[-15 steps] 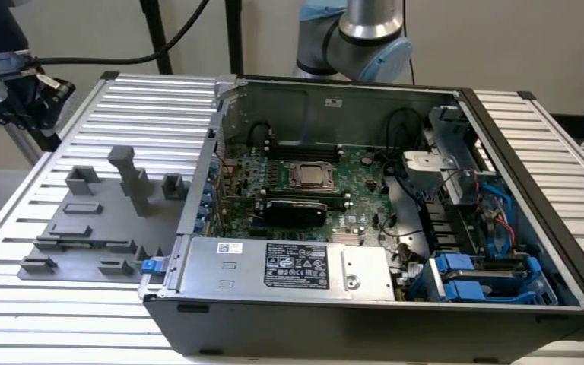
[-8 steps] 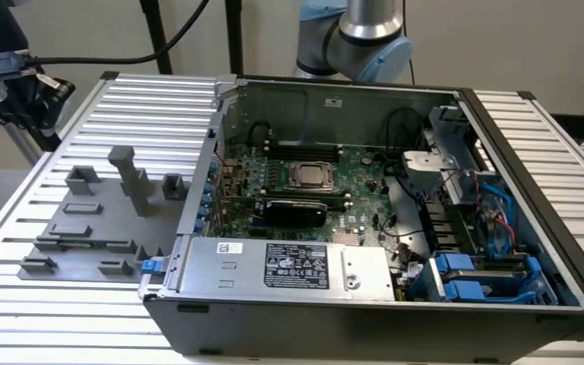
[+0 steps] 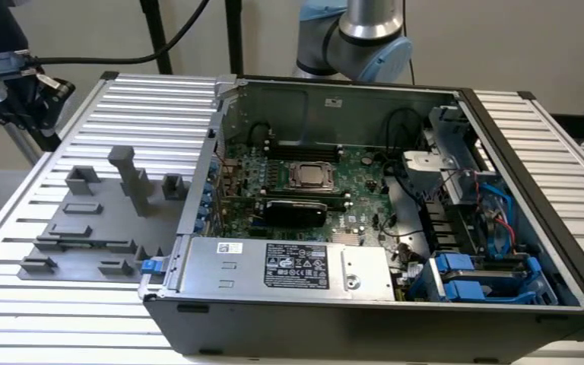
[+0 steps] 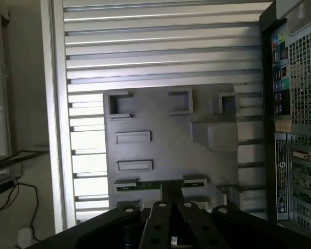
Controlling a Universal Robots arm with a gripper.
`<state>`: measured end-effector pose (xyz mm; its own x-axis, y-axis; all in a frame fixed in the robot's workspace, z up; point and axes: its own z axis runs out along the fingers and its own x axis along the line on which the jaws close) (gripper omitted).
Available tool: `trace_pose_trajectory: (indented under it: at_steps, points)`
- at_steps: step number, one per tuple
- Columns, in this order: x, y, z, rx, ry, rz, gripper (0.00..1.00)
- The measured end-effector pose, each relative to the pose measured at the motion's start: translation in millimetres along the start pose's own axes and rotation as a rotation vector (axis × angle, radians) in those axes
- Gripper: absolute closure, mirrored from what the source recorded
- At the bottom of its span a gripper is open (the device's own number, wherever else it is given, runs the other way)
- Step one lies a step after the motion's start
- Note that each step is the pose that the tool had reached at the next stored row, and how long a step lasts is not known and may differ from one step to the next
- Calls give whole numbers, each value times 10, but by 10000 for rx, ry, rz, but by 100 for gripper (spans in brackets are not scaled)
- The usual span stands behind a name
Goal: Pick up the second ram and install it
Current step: 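Pick up the second ram and move it above second insertion slot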
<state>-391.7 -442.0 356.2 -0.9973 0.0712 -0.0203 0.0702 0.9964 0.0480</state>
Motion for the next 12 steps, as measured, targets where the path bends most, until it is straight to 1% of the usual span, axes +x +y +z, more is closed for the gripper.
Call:
trace_pose_trajectory:
  at_steps: [2,12]
  points:
    - [0,2,11,37,-2,-63,100]
    - [2,-2,96,2,81,-1861,100]
